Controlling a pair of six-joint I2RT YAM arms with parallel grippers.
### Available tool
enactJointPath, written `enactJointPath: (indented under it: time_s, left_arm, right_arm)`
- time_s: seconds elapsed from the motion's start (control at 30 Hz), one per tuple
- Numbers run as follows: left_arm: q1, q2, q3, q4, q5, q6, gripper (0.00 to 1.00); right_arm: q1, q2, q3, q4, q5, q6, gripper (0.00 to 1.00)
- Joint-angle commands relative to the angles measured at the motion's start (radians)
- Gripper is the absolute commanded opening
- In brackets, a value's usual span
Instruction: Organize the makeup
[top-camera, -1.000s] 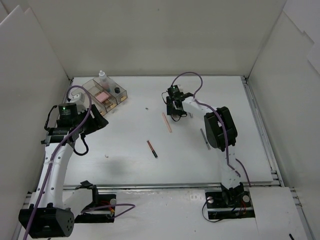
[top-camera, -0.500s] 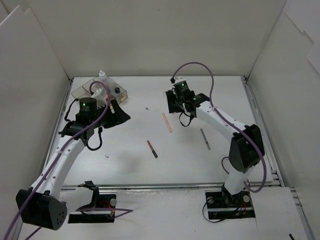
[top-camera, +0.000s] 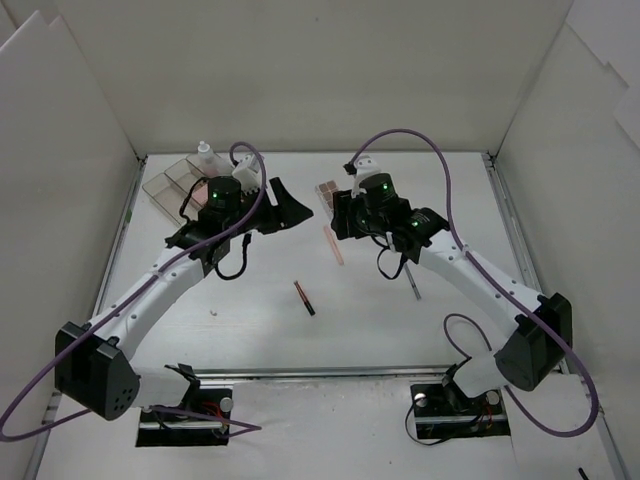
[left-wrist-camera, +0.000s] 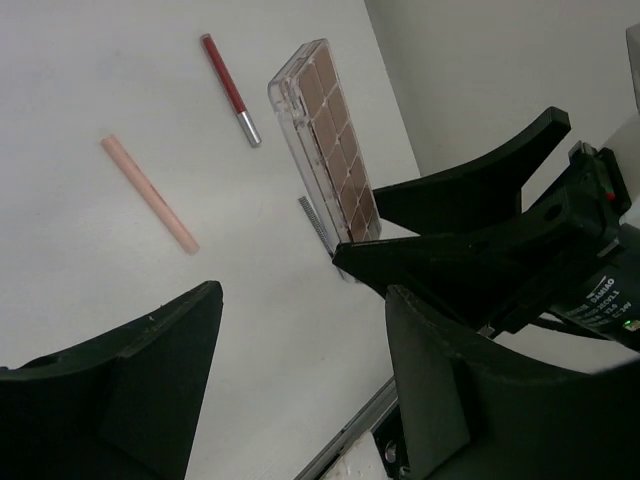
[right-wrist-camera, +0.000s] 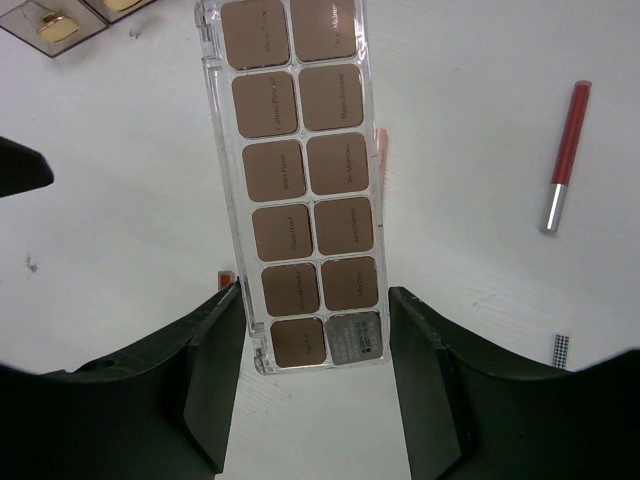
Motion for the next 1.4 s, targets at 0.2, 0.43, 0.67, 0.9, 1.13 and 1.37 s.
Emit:
enactJointPath:
  time_s: [0.2,0.43,0.67,0.9,1.13,1.37]
  left_arm:
    - [-0.06,0.093,0.089,0.214,0.008,-0.092,0.61]
    - [-0.08,0.157,0.113,0.279,0.016,-0.132,0.61]
    - [-0.089,0.199,0.142,0.303,0.027,-0.143,0.44]
    - [-0.098,0.231,0.127,0.365,0.083,-0.206,0.12]
    - [-0.048,0.193,0.072,0.365,0.091,-0.215,0.0]
    - [0.149,0.121,0.023,0.313,0.125,-0.188,0.0]
  right_arm:
    - [0.018,-0.107,-0.019,0.057,-0.027,0.009,0.02]
    - [0.022,-0.119,-0.03,0.057,-0.049,0.015,0.05]
    - [0.029,-0.128,-0.039,0.057,-0.045,0.023,0.06]
    - [0.027,-0.121,-0.034,0.057,-0.05,0.026,0.1]
    - [0.029,-0.119,-0.036,0.057,-0.006,0.032,0.68]
    - [-0.007,-0.153,-0.054,0.05,0.04,0.014,0.98]
